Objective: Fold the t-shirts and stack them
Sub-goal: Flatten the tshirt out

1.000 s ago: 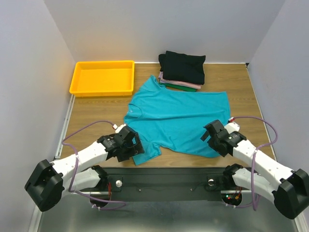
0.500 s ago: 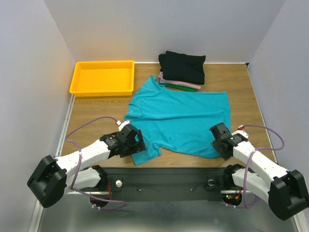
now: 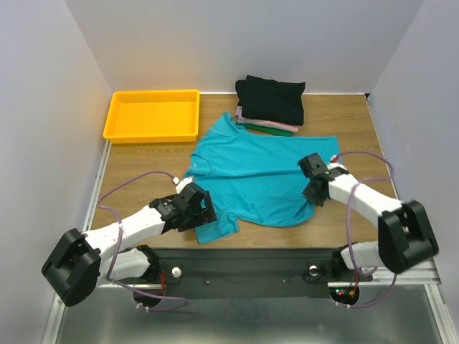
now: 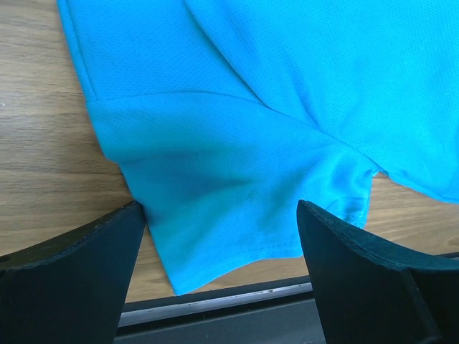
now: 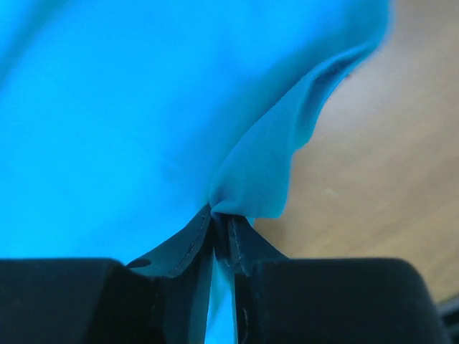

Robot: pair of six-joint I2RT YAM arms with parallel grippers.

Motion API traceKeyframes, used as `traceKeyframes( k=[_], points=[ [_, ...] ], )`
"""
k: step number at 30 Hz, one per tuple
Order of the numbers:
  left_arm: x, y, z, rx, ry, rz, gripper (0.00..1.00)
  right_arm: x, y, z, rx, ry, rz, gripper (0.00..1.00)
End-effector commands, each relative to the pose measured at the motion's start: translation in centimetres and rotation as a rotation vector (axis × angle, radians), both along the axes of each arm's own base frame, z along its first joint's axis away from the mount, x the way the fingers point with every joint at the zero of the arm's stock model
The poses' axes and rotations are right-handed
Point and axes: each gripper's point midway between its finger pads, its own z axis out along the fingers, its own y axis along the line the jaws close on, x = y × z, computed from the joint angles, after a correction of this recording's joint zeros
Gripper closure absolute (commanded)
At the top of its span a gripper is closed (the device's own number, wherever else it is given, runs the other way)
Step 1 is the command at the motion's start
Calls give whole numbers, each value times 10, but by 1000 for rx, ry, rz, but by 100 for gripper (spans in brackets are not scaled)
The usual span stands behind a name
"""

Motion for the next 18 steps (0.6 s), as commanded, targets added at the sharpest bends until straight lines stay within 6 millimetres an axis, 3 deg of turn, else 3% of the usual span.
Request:
traceKeyframes(
  k=[1, 2, 3, 6, 9, 11, 14, 15, 16, 18],
  points=[
    [-3, 10, 0, 27, 0, 33, 2, 58, 28, 24, -25, -61, 121, 73],
    [-4, 10, 0, 28, 5, 35, 2, 57, 28, 16, -48, -32, 134, 73],
    [-4, 11, 0, 31, 8, 38, 2, 72, 39, 27, -48, -65, 156, 68],
    [-8, 11, -3, 33, 28, 34, 2, 89, 54, 25, -85, -53, 212, 57],
    [-13, 7, -2, 9, 46, 7, 2, 103, 78, 34, -97, -73, 291, 36],
    [-15, 5, -2, -3, 54, -2, 2, 106, 84, 41, -89, -87, 311, 28],
    [-18, 5, 0, -11, 57, -3, 2, 101, 79, 54, -80, -126, 298, 23],
    [-18, 5, 2, -17, 56, -4, 2, 92, 73, 51, -86, -118, 293, 22],
    [-21, 5, 3, -23, 64, -9, 2, 88, 70, 64, -72, -158, 283, 21],
    [-24, 5, 3, -32, 66, -12, 2, 71, 56, 72, -68, -194, 260, 17]
  ],
)
